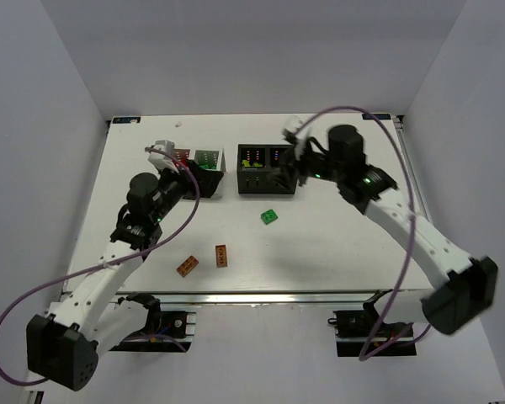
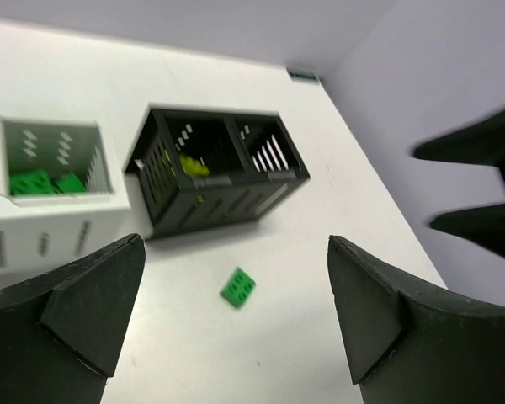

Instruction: Sort the legos into containers by color

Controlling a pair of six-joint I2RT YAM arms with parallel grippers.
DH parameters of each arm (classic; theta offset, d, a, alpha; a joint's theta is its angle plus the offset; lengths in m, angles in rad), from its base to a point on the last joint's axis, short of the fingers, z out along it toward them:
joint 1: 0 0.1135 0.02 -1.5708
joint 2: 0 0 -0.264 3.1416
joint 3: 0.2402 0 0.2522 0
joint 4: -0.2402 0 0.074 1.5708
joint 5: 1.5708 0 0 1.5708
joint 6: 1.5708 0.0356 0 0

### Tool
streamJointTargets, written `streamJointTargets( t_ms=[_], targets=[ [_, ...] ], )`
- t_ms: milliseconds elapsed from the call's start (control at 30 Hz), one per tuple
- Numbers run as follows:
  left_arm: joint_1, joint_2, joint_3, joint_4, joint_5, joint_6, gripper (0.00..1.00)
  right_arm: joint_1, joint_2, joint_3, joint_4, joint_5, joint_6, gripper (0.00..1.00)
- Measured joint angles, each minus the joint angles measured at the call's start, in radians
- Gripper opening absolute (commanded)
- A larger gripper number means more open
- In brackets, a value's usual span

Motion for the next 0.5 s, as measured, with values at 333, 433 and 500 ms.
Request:
streamJointTargets(
  t_ms=[333,433,500],
  targets=[
    [-0.176,0.26,0.022,-0.021,0.018,-0.055,0.74,-0.207,-0.234,-0.327,-0.136,-0.165,0.094,0.62],
    [-0.278,0.368,0.077,-0.076,-0.061,-0.056,0.68,-0.207,-0.317,-0.38,-0.156,-0.135,0.092,0.32],
    [-0.344,0.438,0.11,-0.116,-0.138,-0.053,0.69,-0.207,-0.365,-0.402,-0.144,-0.115,0.082,0.12]
  ],
)
